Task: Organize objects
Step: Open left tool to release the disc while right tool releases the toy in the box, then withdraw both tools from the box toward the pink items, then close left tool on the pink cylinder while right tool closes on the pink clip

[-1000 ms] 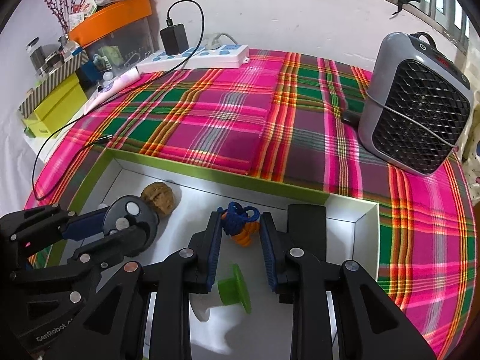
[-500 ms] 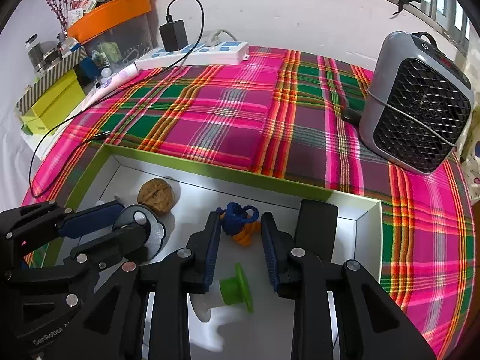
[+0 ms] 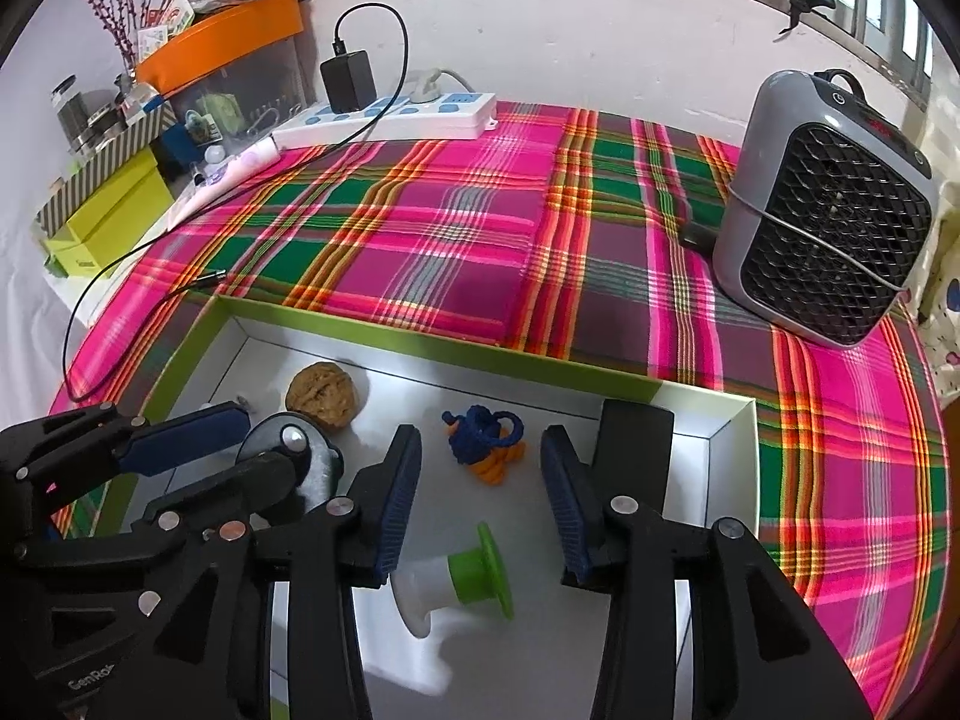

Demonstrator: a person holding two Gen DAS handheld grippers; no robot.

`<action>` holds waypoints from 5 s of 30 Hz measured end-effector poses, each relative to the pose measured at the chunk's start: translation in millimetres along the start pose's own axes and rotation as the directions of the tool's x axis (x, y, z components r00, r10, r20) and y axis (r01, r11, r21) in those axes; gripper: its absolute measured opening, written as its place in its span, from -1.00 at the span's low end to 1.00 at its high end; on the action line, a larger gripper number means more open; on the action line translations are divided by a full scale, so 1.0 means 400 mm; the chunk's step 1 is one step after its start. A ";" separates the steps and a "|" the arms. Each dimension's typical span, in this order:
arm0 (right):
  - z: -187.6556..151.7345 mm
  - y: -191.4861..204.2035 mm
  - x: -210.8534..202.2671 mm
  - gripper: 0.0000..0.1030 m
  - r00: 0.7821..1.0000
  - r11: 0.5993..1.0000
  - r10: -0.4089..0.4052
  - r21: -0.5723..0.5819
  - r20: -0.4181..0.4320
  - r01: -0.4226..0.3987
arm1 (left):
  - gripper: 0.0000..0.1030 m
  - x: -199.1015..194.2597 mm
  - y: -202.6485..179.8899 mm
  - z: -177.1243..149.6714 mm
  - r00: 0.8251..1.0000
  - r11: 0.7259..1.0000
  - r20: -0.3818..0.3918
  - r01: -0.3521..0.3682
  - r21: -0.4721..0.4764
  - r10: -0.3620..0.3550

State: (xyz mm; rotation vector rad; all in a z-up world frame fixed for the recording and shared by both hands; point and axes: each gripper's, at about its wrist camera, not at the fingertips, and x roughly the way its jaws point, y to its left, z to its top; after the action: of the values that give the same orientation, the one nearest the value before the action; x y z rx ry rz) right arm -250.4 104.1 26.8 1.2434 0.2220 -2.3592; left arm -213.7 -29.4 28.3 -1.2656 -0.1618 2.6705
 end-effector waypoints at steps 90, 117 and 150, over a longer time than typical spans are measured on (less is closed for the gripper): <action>-0.380 0.005 -0.275 0.03 0.973 0.973 -0.166 0.188 0.161 0.135 | -0.12 -0.230 -0.043 -0.321 0.992 0.999 0.112 -0.053 -0.007 0.054; -0.347 -0.070 -0.229 0.04 0.963 0.932 -0.259 0.281 0.067 0.231 | -0.09 -0.170 -0.041 -0.289 0.999 0.999 0.029 -0.043 -0.023 0.044; -0.332 -0.116 -0.213 -0.47 0.974 0.944 -0.219 0.264 0.057 0.197 | -0.09 -0.152 -0.031 -0.263 0.998 0.998 0.029 -0.062 -0.025 0.063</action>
State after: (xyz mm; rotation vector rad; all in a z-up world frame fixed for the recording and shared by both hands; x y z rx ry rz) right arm -132.7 218.4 16.2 1.2842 0.0189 -2.6873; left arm -93.1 -28.0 10.1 -1.2581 -0.1607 2.7496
